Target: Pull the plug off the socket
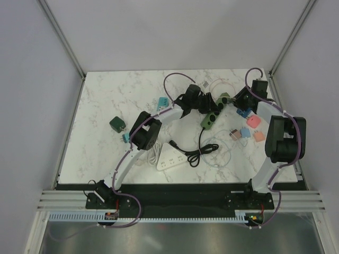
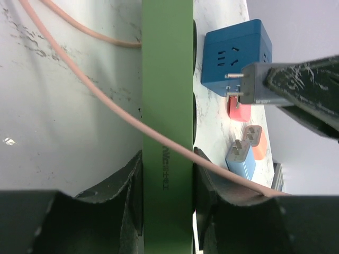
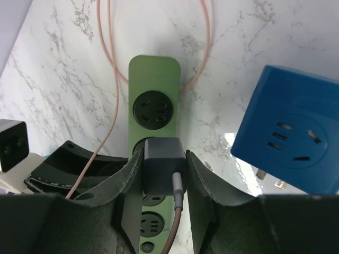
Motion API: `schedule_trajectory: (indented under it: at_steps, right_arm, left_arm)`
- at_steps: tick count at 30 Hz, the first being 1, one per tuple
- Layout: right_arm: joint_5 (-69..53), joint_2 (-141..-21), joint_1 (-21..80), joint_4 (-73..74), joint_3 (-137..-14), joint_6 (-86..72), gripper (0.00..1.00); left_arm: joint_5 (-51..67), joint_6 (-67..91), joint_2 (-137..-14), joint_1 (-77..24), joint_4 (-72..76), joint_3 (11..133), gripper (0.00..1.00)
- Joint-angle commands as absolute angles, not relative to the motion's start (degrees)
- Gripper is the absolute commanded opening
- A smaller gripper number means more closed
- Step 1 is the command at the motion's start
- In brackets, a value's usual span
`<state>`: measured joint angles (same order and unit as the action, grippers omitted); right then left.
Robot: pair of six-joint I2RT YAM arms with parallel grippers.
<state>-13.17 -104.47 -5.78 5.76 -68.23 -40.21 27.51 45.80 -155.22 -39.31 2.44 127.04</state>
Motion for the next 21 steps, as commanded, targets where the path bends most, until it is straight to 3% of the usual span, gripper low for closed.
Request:
schedule_trajectory:
  at_steps: [1,6,7,9,14,21]
  right_arm:
    - [-8.27,-102.48,-6.06,7.82,-71.71,-36.31,0.0]
    - [-3.17,-103.8,-6.06,11.16,-74.97,-33.14,0.04]
    - [-2.29,-103.8,-6.06,11.42,-75.06,-32.61,0.06]
    - [0.87,-103.97,-6.06,11.6,-75.15,-31.38,0.06]
    - [3.95,-105.9,-6.06,10.81,-77.42,-31.29,0.06]
    - [9.75,-116.7,-5.98,14.24,-91.56,-34.8,0.07]
  left_arm:
    - [30.04,43.06,-153.98,-37.88,5.52,123.14,0.16]
    - [34.36,43.68,-153.64,-37.62,8.52,122.17,0.33]
    - [35.06,43.51,-153.46,-37.62,8.87,121.91,0.43]
    - [36.56,42.63,-152.15,-37.62,10.02,120.86,0.54]
    - [37.61,40.17,-148.8,-37.62,12.04,117.42,0.63]
    - [42.45,39.2,-148.45,-37.53,17.22,115.93,0.72]
